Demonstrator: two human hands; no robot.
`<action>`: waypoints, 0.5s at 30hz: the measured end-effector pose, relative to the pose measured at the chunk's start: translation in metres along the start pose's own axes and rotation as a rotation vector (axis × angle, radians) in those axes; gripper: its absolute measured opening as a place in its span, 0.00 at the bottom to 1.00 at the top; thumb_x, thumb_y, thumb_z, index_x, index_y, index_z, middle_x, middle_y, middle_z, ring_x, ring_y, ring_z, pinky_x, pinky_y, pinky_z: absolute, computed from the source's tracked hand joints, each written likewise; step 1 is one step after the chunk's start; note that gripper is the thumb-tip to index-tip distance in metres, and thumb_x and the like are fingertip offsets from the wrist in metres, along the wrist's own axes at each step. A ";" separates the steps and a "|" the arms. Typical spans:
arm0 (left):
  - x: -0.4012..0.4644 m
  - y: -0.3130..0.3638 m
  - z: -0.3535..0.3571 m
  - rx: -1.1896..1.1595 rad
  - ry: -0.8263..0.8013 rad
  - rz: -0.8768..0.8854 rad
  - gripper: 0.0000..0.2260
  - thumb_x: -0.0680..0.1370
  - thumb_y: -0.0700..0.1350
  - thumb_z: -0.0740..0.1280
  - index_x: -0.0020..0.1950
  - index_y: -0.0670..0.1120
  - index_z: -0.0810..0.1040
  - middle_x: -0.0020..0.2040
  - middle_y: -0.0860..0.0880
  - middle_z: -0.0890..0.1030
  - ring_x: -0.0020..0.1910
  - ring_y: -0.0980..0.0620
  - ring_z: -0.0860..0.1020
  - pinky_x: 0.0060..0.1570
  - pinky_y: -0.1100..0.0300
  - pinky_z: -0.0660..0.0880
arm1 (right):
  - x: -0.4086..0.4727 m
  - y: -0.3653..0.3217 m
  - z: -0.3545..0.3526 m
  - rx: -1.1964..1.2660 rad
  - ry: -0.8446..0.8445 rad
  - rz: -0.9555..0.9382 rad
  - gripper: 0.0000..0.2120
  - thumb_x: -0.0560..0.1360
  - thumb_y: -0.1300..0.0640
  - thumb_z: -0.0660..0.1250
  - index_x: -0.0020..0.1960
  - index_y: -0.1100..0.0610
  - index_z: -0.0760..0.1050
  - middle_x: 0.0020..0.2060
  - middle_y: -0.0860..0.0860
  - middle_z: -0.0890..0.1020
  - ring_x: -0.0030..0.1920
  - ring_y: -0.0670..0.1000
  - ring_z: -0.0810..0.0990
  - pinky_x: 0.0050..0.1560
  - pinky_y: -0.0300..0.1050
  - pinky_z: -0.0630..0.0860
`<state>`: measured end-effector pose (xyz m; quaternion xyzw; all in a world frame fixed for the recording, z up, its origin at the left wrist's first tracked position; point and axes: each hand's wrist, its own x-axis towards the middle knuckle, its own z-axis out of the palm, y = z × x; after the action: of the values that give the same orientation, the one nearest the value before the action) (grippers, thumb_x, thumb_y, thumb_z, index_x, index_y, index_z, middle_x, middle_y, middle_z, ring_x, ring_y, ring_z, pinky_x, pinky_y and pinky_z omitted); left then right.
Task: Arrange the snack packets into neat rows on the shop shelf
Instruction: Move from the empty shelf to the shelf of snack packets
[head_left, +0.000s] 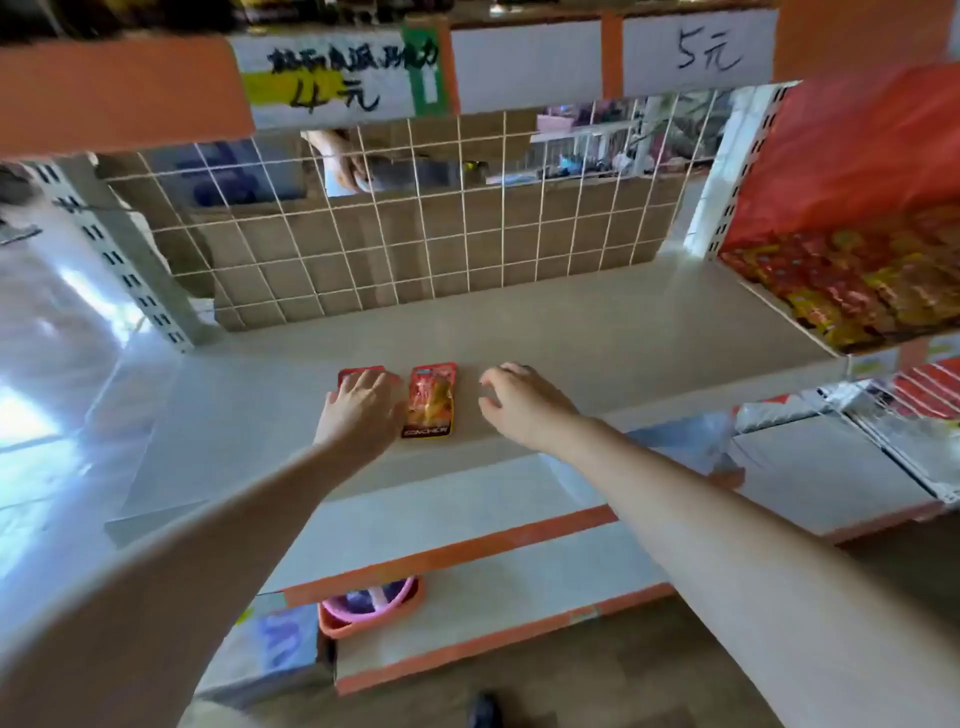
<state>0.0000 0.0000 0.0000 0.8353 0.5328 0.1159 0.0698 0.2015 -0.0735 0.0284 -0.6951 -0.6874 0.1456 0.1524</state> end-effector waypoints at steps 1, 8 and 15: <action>0.003 -0.005 0.001 -0.009 -0.002 -0.017 0.15 0.79 0.50 0.58 0.63 0.47 0.72 0.67 0.47 0.71 0.67 0.45 0.65 0.62 0.49 0.65 | 0.011 -0.009 0.007 -0.002 -0.030 -0.019 0.17 0.79 0.53 0.58 0.63 0.60 0.70 0.62 0.56 0.72 0.64 0.56 0.67 0.60 0.50 0.69; 0.021 -0.027 0.012 0.006 -0.029 -0.063 0.17 0.79 0.54 0.57 0.65 0.48 0.71 0.67 0.49 0.71 0.67 0.45 0.66 0.63 0.50 0.64 | 0.058 -0.050 0.051 -0.102 -0.119 -0.087 0.28 0.75 0.47 0.61 0.70 0.61 0.62 0.70 0.55 0.64 0.69 0.58 0.60 0.66 0.50 0.61; 0.029 -0.028 0.011 0.107 -0.085 -0.034 0.20 0.76 0.52 0.60 0.66 0.48 0.70 0.68 0.49 0.70 0.67 0.45 0.66 0.62 0.52 0.66 | 0.069 -0.049 0.071 -0.273 -0.108 -0.079 0.38 0.74 0.38 0.59 0.73 0.62 0.56 0.72 0.58 0.59 0.72 0.59 0.55 0.72 0.52 0.53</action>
<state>-0.0095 0.0380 -0.0134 0.8328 0.5491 0.0505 0.0494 0.1288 -0.0029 -0.0160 -0.6728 -0.7349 0.0817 0.0247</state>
